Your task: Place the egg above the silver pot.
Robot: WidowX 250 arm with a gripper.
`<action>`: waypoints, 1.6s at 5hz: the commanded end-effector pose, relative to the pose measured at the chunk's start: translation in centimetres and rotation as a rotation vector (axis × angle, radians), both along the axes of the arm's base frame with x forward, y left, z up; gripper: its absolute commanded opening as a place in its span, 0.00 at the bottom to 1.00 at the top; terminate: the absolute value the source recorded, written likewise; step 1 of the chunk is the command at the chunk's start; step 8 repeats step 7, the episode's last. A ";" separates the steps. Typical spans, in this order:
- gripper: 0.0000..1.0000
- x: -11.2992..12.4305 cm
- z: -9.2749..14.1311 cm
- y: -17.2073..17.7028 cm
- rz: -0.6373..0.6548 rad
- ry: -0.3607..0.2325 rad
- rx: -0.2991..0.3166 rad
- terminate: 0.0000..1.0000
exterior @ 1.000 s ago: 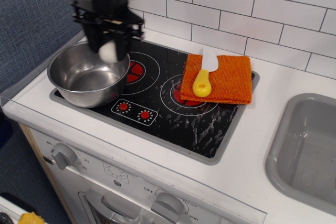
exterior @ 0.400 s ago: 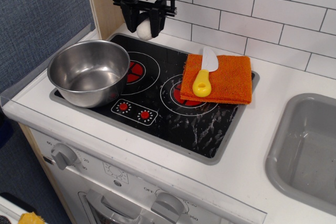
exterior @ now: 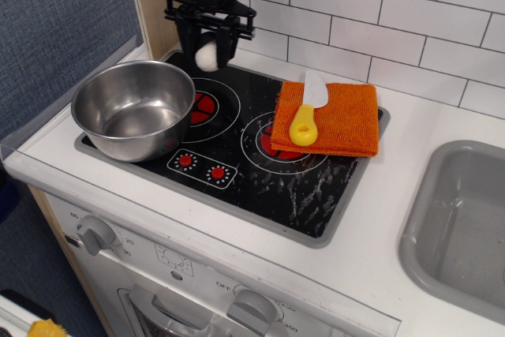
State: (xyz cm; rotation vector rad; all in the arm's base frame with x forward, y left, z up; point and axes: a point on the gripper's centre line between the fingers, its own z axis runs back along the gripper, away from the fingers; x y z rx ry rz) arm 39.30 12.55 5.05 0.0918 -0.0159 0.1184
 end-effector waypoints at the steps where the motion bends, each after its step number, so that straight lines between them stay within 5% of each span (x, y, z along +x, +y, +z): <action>1: 1.00 0.5 1.7 0.3 -0.038 -0.045 -0.006 0.00; 4: 1.00 0.7 5.5 -1.1 -0.086 -0.145 -0.046 0.00; 6: 1.00 0.8 5.0 -1.6 -0.120 -0.113 -0.029 0.00; 7: 1.00 0.8 5.0 -1.6 -0.120 -0.113 -0.029 1.00; 8: 1.00 0.8 5.0 -1.6 -0.120 -0.113 -0.029 1.00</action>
